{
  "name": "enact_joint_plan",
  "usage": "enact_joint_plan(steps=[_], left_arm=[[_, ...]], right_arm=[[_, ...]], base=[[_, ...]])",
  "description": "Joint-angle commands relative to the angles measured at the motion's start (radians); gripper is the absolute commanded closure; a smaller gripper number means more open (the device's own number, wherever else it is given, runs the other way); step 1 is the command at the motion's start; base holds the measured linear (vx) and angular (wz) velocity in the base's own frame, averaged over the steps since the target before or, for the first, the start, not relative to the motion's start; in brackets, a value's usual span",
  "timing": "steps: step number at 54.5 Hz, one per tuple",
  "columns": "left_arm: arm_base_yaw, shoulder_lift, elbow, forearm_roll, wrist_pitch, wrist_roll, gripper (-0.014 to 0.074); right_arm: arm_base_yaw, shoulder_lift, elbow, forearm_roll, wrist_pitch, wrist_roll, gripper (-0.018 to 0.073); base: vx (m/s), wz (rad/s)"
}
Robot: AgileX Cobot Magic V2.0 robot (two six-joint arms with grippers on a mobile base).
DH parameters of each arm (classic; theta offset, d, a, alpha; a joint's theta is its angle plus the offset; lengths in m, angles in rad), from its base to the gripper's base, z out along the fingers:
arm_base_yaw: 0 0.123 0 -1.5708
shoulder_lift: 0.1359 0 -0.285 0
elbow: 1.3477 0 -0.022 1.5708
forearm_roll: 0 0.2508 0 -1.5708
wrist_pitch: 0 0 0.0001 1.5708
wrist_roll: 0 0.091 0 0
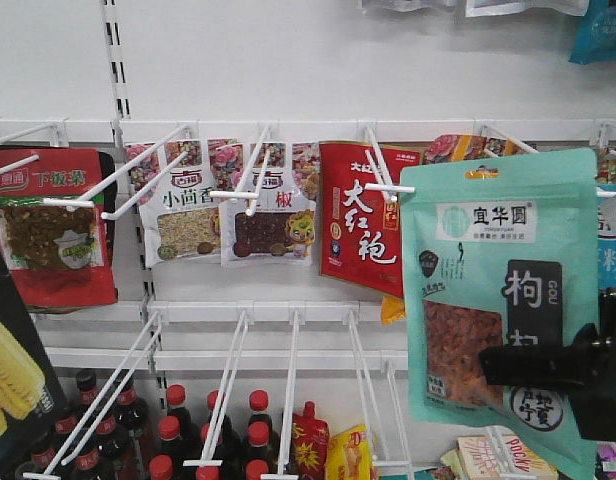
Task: Pick snacks and fruit into basket
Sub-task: 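Slide the teal goji bag off the hook toward the robot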
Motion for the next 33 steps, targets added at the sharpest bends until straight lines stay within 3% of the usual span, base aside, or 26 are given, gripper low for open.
enact_joint_plan(steps=[1, 10, 33], left_arm=[[-0.002, 0.003, -0.033, -0.002, 0.006, -0.004, 0.0603], [-0.002, 0.003, -0.033, -0.002, 0.006, -0.004, 0.0603], [-0.002, 0.003, -0.033, -0.002, 0.006, -0.004, 0.0603]], right_arm=[[-0.003, -0.048, -0.031, 0.058, -0.079, 0.036, 0.0567], [-0.003, -0.092, -0.031, 0.056, -0.125, 0.095, 0.0567], [-0.003, -0.125, -0.031, 0.038, -0.072, 0.095, 0.0567]], base=[[0.00, 0.00], [0.00, 0.00], [0.00, 0.00]])
